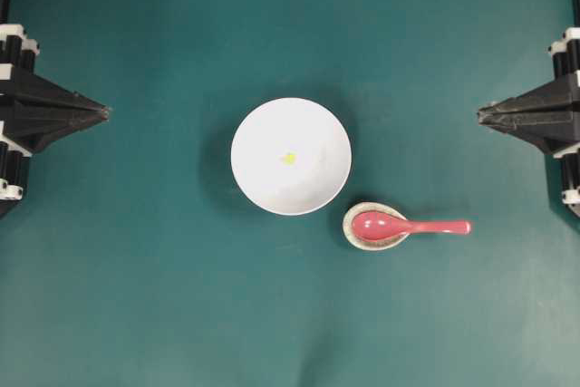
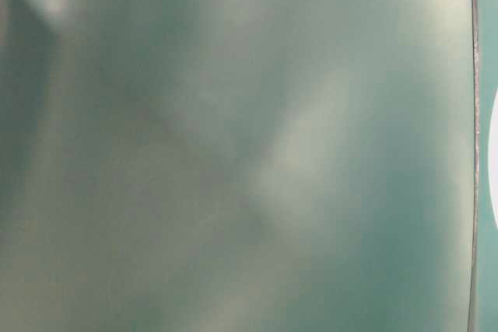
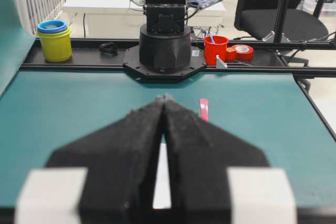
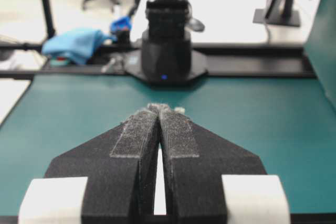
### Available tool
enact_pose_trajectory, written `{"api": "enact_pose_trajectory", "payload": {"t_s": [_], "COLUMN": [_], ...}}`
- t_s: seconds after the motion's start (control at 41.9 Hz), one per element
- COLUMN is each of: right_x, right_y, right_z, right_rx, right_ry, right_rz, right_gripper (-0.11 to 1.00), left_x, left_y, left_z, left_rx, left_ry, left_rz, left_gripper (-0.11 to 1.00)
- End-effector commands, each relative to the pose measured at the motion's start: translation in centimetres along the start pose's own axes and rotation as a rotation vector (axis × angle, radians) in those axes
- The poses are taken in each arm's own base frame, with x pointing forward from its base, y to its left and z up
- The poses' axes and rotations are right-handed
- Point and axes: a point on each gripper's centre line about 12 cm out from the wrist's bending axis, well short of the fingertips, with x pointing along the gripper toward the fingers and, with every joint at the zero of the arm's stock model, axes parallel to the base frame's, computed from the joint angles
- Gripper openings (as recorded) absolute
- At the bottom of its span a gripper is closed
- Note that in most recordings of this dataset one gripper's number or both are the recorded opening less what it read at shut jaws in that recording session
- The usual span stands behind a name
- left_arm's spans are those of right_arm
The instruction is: Scoop the yellow hexagonal prism block from the bowl with a spoon using the right arm.
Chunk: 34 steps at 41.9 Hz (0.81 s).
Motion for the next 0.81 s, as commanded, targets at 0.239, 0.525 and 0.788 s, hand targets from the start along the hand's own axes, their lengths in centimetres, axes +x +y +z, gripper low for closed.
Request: {"api": "enact_pose_trajectory", "payload": {"t_s": [0.239, 0.525, 0.788], "right_x": [-0.1, 0.0, 0.3], "right_y": [0.1, 0.1, 0.1], "right_z": [1.6, 1.4, 0.6], "right_rx": [-0.004, -0.004, 0.004], "right_ry": [-0.049, -0.040, -0.015], "right_rz": [0.006, 0.004, 0.006], "right_gripper": [0.00, 0.19, 0.51], "left_x": [0.3, 0.3, 0.3], "left_y": [0.0, 0.0, 0.0], "left_z": [-0.3, -0.3, -0.4], "left_rx": [-0.012, -0.012, -0.011], "left_ry": [0.055, 0.057, 0.058], "left_rz": [0.000, 0.000, -0.001], "left_gripper": [0.00, 0.00, 0.00]}}
